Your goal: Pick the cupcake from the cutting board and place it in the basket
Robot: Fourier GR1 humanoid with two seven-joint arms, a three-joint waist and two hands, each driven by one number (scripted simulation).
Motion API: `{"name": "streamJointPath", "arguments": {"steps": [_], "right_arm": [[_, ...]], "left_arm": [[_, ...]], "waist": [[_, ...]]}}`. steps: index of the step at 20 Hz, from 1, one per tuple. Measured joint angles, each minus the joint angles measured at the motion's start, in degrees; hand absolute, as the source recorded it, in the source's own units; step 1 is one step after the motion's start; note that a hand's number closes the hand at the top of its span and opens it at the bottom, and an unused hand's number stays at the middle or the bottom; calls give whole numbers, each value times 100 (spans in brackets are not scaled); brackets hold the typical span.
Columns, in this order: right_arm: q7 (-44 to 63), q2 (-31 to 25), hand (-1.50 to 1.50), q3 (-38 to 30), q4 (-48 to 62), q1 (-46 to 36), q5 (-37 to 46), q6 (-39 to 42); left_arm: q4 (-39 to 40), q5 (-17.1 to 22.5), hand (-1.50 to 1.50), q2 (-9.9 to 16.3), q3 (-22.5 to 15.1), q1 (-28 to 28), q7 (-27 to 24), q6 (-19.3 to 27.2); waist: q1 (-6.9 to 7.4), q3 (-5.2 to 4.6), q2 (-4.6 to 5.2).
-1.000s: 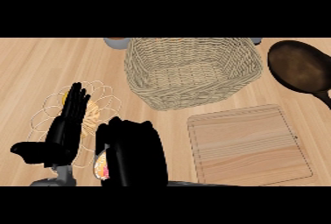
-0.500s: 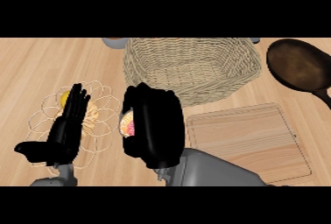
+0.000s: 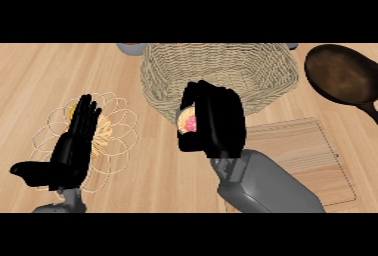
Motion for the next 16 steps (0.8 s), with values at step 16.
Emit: {"name": "streamJointPath", "arguments": {"steps": [16], "right_arm": [[-1978, 255, 150, -1087, 1330, 394, -33, -247]], "left_arm": [[-142, 0, 0, -29, 4, 141, 11, -92]], "waist": [[39, -11, -89]]}}
